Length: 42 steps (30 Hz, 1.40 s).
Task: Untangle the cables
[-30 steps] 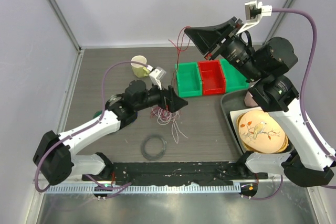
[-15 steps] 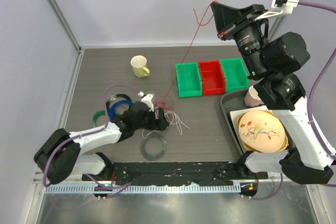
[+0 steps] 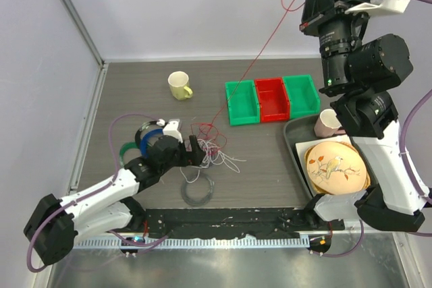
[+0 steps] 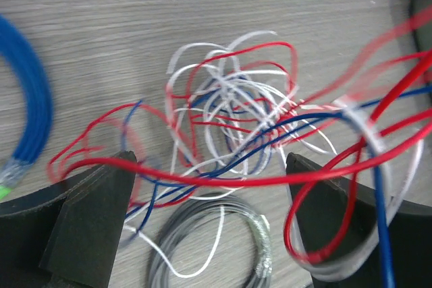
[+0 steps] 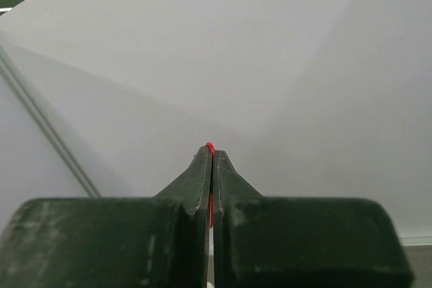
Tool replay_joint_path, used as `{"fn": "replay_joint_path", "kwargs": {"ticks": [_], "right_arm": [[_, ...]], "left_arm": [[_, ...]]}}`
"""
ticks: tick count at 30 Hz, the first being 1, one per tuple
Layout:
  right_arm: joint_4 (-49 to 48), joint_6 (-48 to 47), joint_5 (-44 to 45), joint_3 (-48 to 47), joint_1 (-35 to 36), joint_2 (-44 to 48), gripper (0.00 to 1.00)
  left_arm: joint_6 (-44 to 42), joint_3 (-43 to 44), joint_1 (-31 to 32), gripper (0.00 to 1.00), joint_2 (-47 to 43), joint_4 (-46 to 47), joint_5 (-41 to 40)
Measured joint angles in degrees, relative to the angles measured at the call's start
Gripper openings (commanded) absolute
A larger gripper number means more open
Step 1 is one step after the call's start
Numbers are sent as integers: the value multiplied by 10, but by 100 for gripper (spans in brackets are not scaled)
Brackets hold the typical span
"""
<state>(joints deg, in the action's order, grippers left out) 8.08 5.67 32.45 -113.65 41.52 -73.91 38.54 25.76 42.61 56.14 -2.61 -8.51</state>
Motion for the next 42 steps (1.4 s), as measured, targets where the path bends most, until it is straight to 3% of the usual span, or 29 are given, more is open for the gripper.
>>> {"fn": "replay_joint_path", "kwargs": {"ticks": [6,11,14,17,23,28,35,42], "right_arm": [[-61,-105,85,-26,0,-9,1],[-125,-187,127,-51,0,-16,1],[-118,-205,105,-48,-1,-9,1],[-62,-188,1,-9,-1,15,1],[12,-115,-159,66,-1,35,1],[43,-43,-212,76,-1,23,1],[37,73,-214,5,-1,-10,1],[-26,186,-213,-50,-1,-41,1]], "left_arm": [[37,2,-2,94,-4,-95,-109],[68,5,-23,91,46,-148,-146],[75,13,-30,96,77,-157,-142],[61,22,-30,100,81,-146,-110],[-1,41,-30,100,32,-47,55],[-45,102,-18,100,38,79,151],[-60,211,10,100,233,244,221],[-64,289,36,100,391,311,229]]}}
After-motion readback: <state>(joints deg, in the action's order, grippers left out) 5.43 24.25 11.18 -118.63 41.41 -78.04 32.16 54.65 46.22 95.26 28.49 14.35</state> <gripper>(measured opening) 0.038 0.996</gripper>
